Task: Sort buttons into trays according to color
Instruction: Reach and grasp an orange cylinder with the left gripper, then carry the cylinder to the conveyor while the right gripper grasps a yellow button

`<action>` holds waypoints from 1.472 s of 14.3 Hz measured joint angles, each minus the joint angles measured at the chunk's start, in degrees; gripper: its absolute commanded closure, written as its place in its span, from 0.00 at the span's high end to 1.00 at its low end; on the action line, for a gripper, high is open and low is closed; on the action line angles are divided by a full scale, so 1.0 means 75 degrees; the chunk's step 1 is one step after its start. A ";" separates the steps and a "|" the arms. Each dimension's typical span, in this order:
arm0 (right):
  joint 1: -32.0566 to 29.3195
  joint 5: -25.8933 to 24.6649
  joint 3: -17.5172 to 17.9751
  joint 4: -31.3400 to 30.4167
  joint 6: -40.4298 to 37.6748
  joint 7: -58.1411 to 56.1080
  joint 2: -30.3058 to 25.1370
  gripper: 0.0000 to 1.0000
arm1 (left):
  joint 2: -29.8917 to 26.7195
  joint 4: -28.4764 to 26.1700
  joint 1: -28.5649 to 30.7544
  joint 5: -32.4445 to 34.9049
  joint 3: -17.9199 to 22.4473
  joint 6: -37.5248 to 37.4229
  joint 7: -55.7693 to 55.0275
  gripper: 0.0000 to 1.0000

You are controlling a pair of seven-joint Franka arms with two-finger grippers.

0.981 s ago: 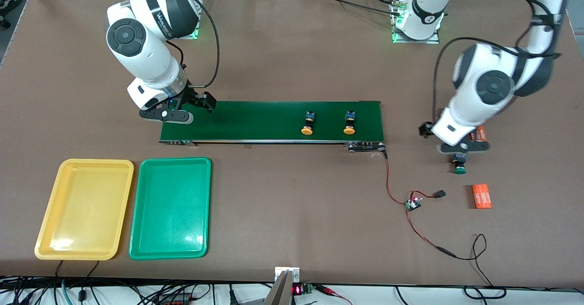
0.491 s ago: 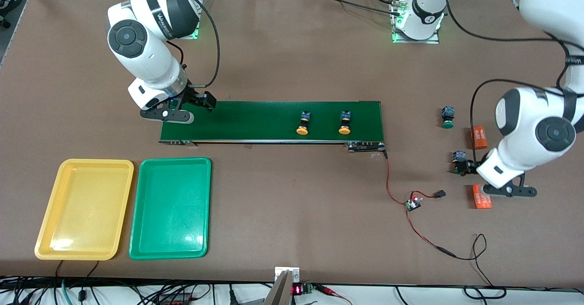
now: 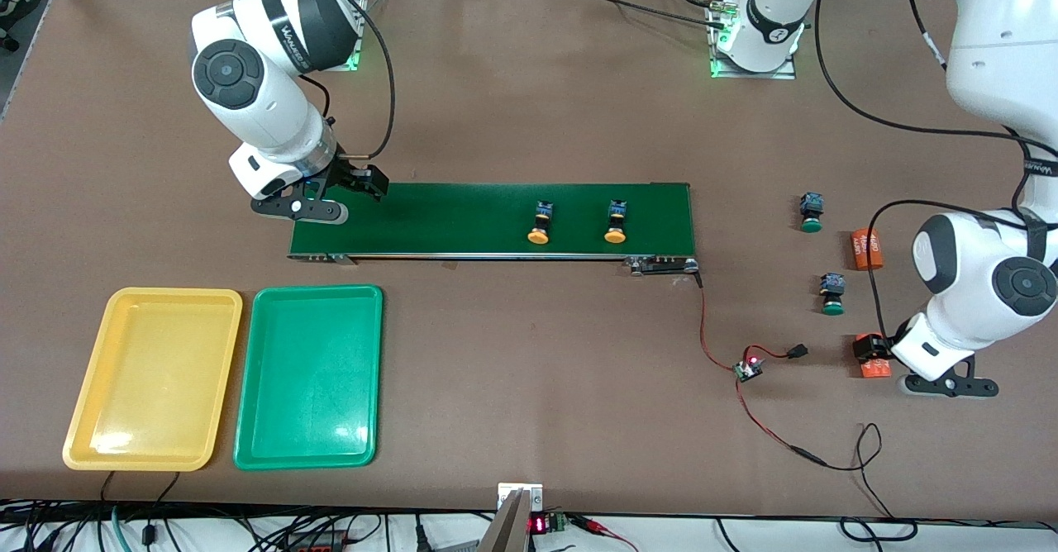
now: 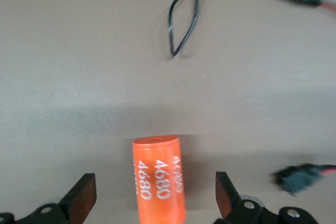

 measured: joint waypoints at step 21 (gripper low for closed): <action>0.2406 0.0244 -0.0157 0.1999 0.1038 0.2397 0.2700 1.00 | -0.0064 0.1716 0.0071 -0.0091 -0.2629 -0.5121 0.1028 0.13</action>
